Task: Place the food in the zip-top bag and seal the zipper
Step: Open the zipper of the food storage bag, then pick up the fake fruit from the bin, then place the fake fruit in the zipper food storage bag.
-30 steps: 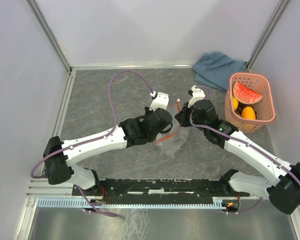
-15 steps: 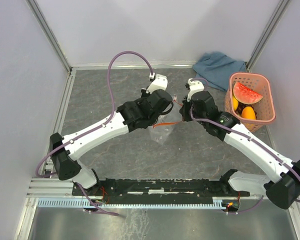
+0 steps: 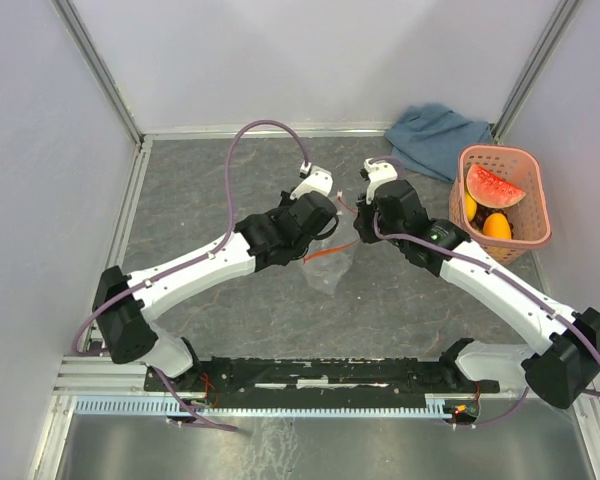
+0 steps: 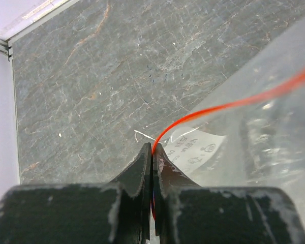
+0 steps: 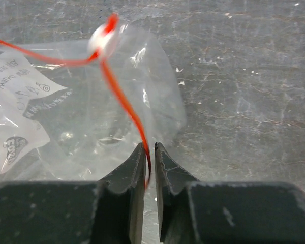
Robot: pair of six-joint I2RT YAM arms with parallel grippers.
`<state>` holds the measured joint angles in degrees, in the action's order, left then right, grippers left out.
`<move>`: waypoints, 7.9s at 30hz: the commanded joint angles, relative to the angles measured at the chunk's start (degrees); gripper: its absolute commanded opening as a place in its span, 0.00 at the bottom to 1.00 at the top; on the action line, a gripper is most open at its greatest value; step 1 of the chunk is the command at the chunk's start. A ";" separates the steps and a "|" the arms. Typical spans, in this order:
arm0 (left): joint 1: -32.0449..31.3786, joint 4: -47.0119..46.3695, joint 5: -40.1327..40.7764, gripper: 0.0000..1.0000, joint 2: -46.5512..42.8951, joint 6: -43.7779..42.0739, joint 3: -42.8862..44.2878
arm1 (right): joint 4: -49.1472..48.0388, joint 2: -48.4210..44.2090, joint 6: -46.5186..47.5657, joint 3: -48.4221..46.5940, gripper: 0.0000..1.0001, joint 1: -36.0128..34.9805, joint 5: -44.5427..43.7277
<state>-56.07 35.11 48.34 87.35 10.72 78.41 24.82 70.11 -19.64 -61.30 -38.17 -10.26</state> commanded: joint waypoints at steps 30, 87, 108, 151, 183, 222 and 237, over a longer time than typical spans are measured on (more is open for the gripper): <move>1.57 -1.72 3.48 0.03 -4.03 -3.75 -0.78 | 10.47 11.52 6.72 -21.33 0.66 32.24 3.36; 13.07 -0.04 -12.61 0.03 -4.13 -1.84 0.78 | 8.64 45.07 28.03 -34.59 0.82 61.40 32.76; 13.07 -0.03 -17.33 0.03 -4.20 -1.93 1.18 | -3.05 35.11 15.54 -24.10 0.27 61.35 29.65; 13.08 1.06 -18.59 0.03 -2.35 -2.11 1.81 | -0.82 42.11 10.31 -20.77 0.76 60.86 26.98; 10.09 -1.05 -22.28 0.03 -3.92 -5.26 0.40 | -7.09 9.45 0.05 -7.65 0.40 56.02 21.37; -4.31 -21.25 6.94 0.03 -6.33 -22.80 -10.07 | -14.64 -6.05 -20.12 7.16 0.43 19.40 59.56; -8.40 -25.83 6.74 0.03 -6.68 -16.64 -12.46 | -20.61 -1.68 -23.75 11.59 0.44 10.01 61.97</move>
<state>-63.59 14.52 53.12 81.84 -9.41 67.48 9.23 67.64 -42.61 -49.10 -27.22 49.52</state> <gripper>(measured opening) 0.043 0.722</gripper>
